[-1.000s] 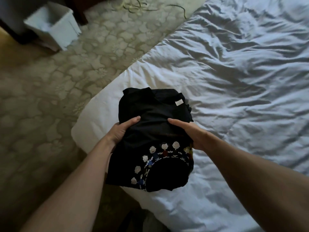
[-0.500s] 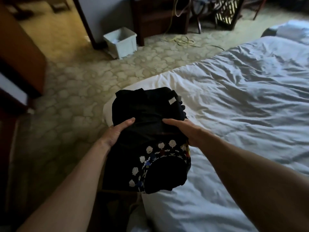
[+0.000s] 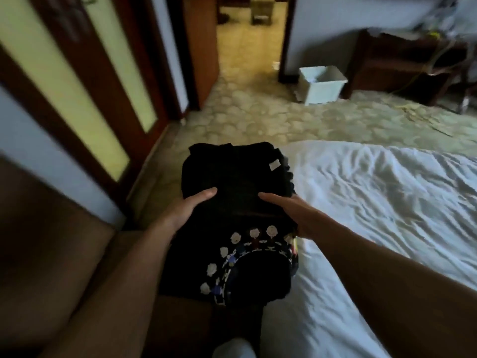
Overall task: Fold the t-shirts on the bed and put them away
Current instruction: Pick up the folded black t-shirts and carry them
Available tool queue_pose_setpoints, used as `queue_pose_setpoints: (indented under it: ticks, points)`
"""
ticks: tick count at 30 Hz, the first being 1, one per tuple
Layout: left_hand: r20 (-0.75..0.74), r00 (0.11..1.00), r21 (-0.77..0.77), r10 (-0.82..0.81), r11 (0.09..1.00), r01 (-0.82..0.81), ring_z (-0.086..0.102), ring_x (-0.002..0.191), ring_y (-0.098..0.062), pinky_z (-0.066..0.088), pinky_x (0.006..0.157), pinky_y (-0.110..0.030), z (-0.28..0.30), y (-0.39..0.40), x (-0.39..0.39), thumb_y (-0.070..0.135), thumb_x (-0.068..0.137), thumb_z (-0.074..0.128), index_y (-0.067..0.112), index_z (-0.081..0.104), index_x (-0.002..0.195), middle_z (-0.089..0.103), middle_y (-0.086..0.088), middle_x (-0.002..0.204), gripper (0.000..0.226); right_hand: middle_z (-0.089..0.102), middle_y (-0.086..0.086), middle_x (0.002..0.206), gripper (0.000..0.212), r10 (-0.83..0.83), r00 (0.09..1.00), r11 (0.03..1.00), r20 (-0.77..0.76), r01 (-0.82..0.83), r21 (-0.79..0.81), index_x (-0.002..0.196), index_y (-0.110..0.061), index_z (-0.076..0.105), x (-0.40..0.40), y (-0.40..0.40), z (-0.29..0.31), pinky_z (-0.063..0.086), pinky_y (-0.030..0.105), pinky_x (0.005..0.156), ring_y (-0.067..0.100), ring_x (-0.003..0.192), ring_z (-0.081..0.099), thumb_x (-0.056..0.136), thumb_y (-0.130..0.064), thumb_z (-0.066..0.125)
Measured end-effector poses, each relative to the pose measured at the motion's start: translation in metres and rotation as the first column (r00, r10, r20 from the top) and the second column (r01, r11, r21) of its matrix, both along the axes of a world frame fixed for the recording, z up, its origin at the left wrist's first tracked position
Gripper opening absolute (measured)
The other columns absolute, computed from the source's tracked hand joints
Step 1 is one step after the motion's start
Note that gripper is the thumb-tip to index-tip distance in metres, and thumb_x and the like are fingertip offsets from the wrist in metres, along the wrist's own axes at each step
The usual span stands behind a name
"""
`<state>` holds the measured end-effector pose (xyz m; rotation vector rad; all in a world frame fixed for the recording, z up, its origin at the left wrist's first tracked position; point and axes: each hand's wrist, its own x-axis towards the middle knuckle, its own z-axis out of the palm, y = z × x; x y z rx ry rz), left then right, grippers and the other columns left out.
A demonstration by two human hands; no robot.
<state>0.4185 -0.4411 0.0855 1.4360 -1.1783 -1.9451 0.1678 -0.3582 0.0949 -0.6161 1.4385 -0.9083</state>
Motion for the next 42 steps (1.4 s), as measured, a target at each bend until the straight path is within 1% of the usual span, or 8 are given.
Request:
queue_pose_setpoints:
  ticks: [10,17,21,27,30,33,37,42]
  points:
    - [0.006,0.932,-0.057,0.363,0.931,-0.362,0.068,0.11,-0.022,0.049,0.1,-0.04,-0.012,0.093,0.196,0.053,0.06,0.09,0.023,0.065,0.128,0.071,0.002,0.121,0.078,0.075,0.015,0.098,0.042,0.239,0.967,0.97,0.092,-0.242,0.023,0.113,-0.006,0.069,0.184,0.013,-0.016,0.059,0.035,0.065,0.031,0.084,0.074,0.08,-0.029,0.079]
    - [0.09,0.85,0.008,0.519,0.853,-0.521,0.074,0.089,-0.018,0.055,0.082,-0.032,-0.022,0.175,0.301,0.053,0.06,0.085,0.026,0.069,0.105,0.077,0.001,0.099,0.055,0.074,0.015,0.106,0.038,0.404,0.901,0.91,0.156,-0.413,0.027,0.118,-0.008,0.064,0.3,0.045,-0.029,0.06,0.038,0.076,0.032,0.095,0.072,0.084,-0.022,0.074]
    - [0.1,0.801,0.036,0.591,0.802,-0.596,0.067,0.103,-0.017,0.052,0.088,-0.031,-0.04,0.242,0.365,0.055,0.064,0.085,0.026,0.056,0.13,0.07,0.002,0.116,0.078,0.073,0.015,0.107,0.039,0.461,0.871,0.875,0.171,-0.479,0.077,0.119,-0.007,0.064,0.37,0.085,-0.046,0.06,0.038,0.077,0.033,0.097,0.072,0.083,-0.02,0.074]
    - [0.074,0.73,0.161,0.679,0.714,-0.681,0.074,0.078,-0.009,0.053,0.063,-0.022,-0.048,0.344,0.454,0.037,0.075,0.081,0.03,0.067,0.113,0.077,0.01,0.091,0.041,0.074,0.012,0.107,0.043,0.528,0.827,0.817,0.194,-0.557,0.15,0.122,-0.009,0.062,0.474,0.167,-0.063,0.06,0.037,0.075,0.03,0.096,0.072,0.081,-0.019,0.074]
    - [0.078,0.688,0.26,0.722,0.652,-0.713,0.074,0.088,-0.015,0.056,0.078,-0.028,-0.054,0.393,0.499,0.042,0.06,0.09,0.025,0.072,0.109,0.076,0.002,0.104,0.055,0.072,0.014,0.113,0.045,0.579,0.782,0.768,0.231,-0.618,0.168,0.125,-0.008,0.062,0.523,0.208,-0.071,0.056,0.044,0.09,0.033,0.104,0.069,0.082,-0.019,0.073]
    - [0.15,0.594,0.294,0.791,0.538,-0.79,0.067,0.106,-0.024,0.049,0.101,-0.042,-0.073,0.445,0.548,0.059,0.03,0.097,0.026,0.071,0.114,0.07,-0.004,0.118,0.094,0.072,0.016,0.111,0.042,0.636,0.73,0.701,0.251,-0.682,0.207,0.12,-0.006,0.065,0.579,0.239,-0.082,0.054,0.046,0.093,0.034,0.103,0.07,0.081,-0.018,0.073]
    - [0.139,0.492,0.249,0.86,0.45,-0.858,0.064,0.103,-0.019,0.048,0.096,-0.036,-0.074,0.498,0.583,0.062,0.035,0.093,0.035,0.061,0.115,0.066,0.004,0.114,0.09,0.074,0.017,0.104,0.035,0.73,0.65,0.607,0.21,-0.758,0.237,0.115,-0.003,0.067,0.638,0.268,-0.088,0.059,0.036,0.075,0.033,0.095,0.072,0.082,-0.016,0.073]
    - [0.092,0.271,0.215,0.958,0.247,-0.945,0.056,0.081,-0.008,0.044,0.068,-0.024,-0.075,0.534,0.617,0.027,0.082,0.077,0.025,0.056,0.119,0.062,0.004,0.1,0.043,0.075,0.013,0.101,0.027,0.844,0.509,0.461,0.17,-0.849,0.259,0.111,-0.007,0.069,0.704,0.278,-0.087,0.059,0.035,0.075,0.029,0.093,0.073,0.086,-0.018,0.072]
